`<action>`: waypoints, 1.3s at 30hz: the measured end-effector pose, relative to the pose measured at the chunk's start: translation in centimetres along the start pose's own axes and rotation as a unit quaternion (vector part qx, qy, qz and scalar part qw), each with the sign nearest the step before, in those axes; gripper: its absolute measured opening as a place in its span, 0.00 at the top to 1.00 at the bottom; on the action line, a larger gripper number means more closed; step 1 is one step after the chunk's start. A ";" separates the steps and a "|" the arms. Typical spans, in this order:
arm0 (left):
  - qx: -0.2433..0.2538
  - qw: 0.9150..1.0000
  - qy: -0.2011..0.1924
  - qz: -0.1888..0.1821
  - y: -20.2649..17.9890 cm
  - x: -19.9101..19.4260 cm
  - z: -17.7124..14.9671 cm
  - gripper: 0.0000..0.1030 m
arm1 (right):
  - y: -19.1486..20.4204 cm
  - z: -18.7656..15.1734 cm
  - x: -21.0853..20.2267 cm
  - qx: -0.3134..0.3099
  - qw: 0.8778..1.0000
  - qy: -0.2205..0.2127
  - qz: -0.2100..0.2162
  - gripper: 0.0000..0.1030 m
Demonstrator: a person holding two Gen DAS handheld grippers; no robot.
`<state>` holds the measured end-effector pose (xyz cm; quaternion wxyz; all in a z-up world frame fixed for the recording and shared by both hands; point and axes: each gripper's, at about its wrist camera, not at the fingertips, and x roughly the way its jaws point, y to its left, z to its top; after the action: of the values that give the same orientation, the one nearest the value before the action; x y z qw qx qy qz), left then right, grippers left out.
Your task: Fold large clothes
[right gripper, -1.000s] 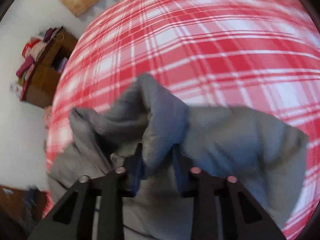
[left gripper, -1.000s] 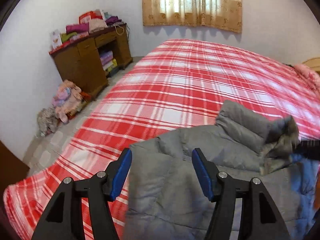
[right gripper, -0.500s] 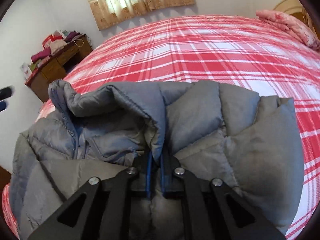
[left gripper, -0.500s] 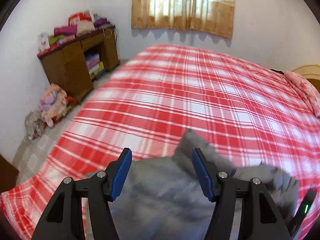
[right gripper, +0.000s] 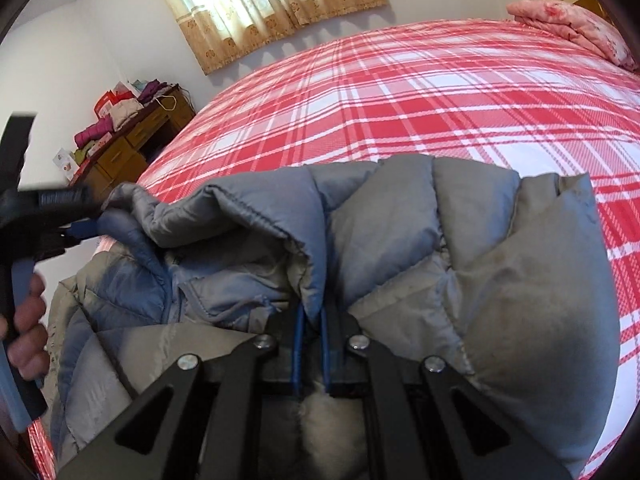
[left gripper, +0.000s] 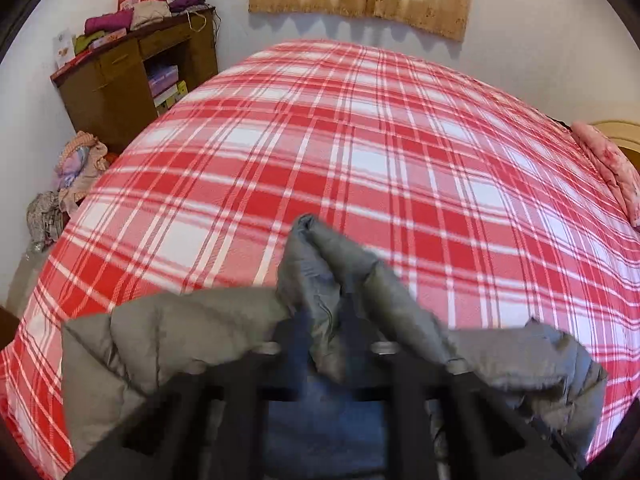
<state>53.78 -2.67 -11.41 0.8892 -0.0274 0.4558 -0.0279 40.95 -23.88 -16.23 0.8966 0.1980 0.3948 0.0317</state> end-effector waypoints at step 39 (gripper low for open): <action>-0.076 0.997 -0.031 0.013 6.5 0.1 -8.7 0.93 | 2.0 1.0 1.0 0.010 0.998 0.002 -0.069 0.87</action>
<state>46.95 3.63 -17.04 0.8987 -0.0895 0.4289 0.0190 42.58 -22.19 -15.58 0.8938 0.1795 0.4095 -0.0345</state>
